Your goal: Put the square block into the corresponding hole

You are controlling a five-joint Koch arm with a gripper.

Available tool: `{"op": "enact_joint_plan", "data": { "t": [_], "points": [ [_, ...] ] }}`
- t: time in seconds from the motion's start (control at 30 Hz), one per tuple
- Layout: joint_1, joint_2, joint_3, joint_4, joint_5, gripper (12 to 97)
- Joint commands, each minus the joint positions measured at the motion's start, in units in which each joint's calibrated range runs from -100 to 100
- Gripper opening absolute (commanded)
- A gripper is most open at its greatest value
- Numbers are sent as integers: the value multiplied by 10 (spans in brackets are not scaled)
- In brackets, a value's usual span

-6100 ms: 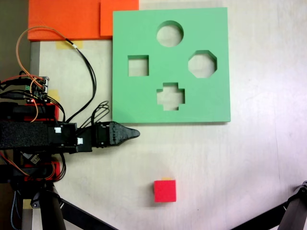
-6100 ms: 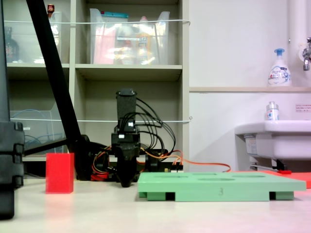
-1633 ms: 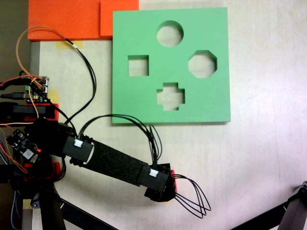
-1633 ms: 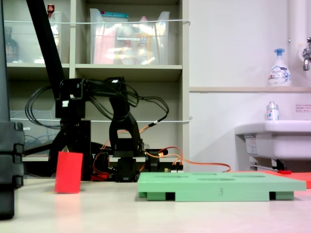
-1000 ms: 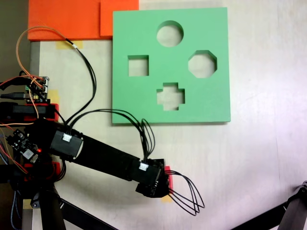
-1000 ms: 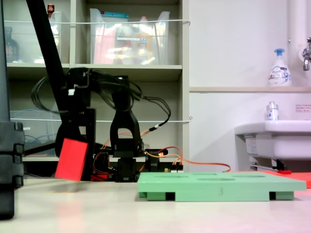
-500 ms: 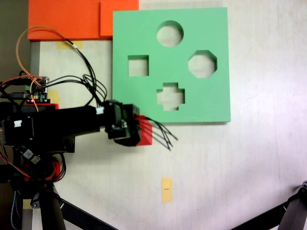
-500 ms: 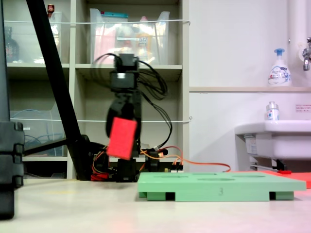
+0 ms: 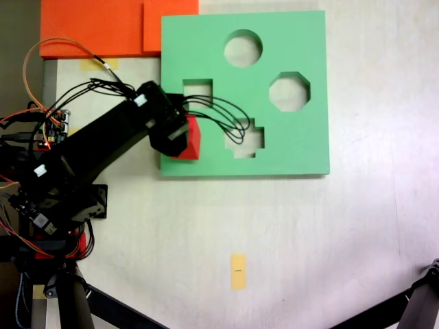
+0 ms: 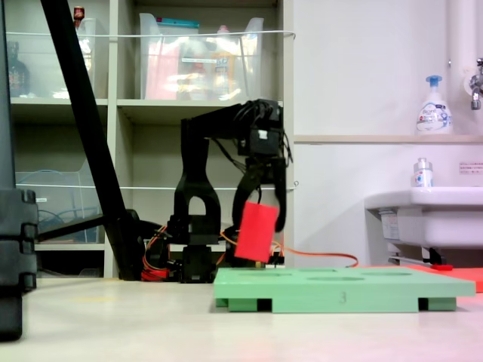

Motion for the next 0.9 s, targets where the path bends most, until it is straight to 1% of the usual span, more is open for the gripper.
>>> {"op": "enact_joint_plan", "data": {
  "t": [0.0, 0.37, 0.5, 0.73, 0.87],
  "points": [
    [7, 27, 66, -23, 9, 327],
    [47, 201, 206, -23, 25, 327],
    [57, 218, 210, -23, 34, 327],
    [58, 241, 211, -23, 41, 327],
    [63, 280, 248, -23, 48, 327]
  ]
}}
